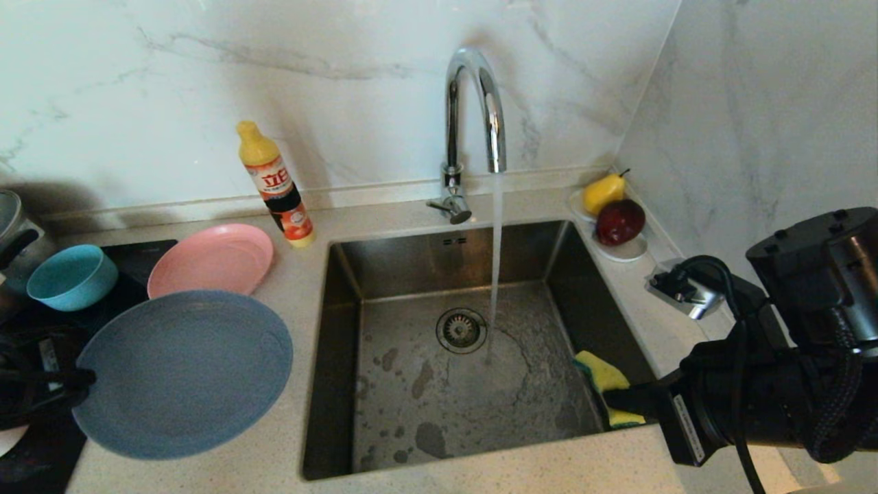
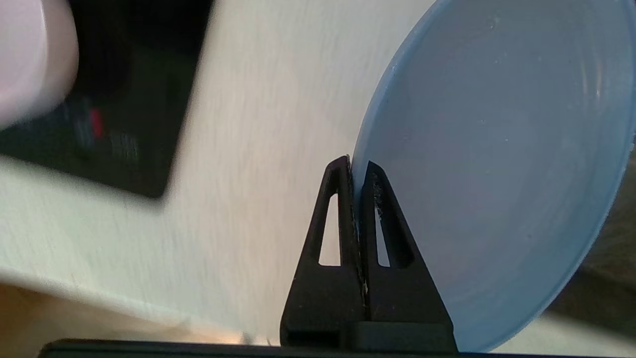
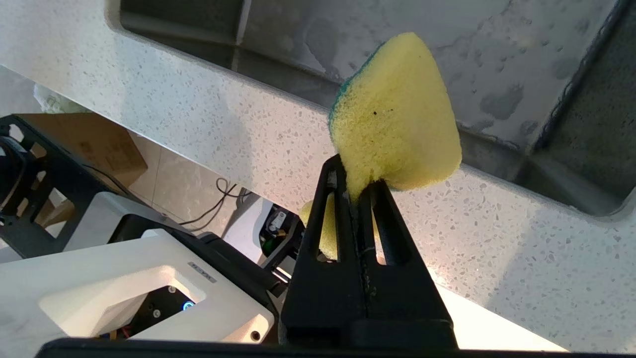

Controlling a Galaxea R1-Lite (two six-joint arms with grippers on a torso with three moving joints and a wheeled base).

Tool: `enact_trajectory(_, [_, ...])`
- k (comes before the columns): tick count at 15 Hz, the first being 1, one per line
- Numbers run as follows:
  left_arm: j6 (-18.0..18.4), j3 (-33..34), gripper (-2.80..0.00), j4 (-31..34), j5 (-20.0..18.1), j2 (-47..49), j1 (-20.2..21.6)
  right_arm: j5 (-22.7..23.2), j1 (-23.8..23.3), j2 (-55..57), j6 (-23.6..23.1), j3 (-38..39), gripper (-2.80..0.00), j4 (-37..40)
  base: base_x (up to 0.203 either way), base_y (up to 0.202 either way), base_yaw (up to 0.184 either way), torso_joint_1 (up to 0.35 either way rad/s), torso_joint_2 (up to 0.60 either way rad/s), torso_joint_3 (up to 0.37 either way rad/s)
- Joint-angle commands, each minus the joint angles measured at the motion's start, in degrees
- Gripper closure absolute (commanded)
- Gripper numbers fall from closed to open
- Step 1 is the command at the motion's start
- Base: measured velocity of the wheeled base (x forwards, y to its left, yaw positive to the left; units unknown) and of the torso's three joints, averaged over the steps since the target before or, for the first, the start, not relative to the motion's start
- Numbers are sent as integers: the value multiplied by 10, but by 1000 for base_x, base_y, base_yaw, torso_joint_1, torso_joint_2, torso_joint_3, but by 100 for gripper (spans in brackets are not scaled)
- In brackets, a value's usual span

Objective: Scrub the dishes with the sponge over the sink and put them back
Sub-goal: Place the plate on the table

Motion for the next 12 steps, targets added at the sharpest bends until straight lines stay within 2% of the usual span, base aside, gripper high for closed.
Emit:
enact_trajectory(1, [-5,59,0,5,-11,-76,19,0,1,3,1,3,0,1,0,0,0,0,0,0])
enact_trajectory(3, [-10,114,0,4,-13,-96,21,0,0,2,1,-1,0,1,0,0,0,0,0,0])
enact_trajectory(5, [-20,137,0,-10,-13,-60,27,0,0,1,1,2,0,1,0,0,0,0,0,0])
enact_trajectory(12, [-31,144,0,-163,-22,109,113,2,0,2,2,4,0,1,0,0,0,0,0,0])
